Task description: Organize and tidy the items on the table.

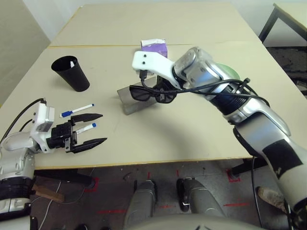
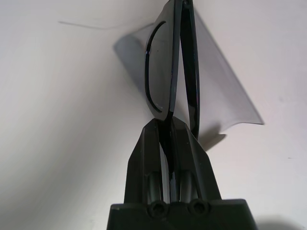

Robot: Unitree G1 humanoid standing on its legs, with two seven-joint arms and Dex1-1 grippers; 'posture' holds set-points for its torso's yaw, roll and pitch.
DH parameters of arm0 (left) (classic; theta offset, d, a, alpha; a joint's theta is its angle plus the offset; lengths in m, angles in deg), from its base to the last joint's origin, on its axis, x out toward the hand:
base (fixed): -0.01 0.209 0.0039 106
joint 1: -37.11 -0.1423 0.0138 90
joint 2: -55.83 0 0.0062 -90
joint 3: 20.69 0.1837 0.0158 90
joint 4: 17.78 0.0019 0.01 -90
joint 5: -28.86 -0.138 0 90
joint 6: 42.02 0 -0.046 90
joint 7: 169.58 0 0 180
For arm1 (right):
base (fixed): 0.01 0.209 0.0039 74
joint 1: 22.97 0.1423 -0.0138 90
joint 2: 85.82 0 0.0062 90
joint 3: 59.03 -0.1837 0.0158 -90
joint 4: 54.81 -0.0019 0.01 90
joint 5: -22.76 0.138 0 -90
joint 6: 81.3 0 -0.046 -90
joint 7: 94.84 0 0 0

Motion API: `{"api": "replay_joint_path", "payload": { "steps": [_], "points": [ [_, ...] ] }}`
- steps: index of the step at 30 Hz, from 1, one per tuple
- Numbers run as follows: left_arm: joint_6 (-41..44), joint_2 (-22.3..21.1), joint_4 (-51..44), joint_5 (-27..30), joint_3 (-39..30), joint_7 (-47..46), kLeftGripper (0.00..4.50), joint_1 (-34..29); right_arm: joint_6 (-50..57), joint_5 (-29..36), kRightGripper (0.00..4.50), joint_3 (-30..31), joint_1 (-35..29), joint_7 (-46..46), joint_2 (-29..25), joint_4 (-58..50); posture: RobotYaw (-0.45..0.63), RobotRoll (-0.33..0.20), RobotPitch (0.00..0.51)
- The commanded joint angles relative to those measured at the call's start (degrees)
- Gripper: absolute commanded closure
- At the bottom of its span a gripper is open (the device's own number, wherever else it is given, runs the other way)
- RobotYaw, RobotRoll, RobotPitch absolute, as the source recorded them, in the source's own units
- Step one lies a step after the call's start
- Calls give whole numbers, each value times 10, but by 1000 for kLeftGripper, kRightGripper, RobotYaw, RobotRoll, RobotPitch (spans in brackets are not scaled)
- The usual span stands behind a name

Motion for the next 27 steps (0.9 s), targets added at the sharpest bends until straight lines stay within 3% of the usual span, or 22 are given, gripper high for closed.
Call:
{"api": "replay_joint_path", "payload": {
  "steps": [1, 18, 27],
  "points": [
    [4, -9, 19, -7, -11, 0, 0, 3, -47, -14, 4468, -11, 19, -12, 13, 40, 67, 0, 151],
    [16, -7, -31, 5, -43, -18, 0, -60, -324, -84, 4468, -20, 77, -59, 110, 298, 126, 0, 171],
    [25, 0, -58, 8, -51, -31, 0, -80, -412, -119, 4468, -32, 96, -104, 146, 385, 144, 0, 174]
  ]
}}
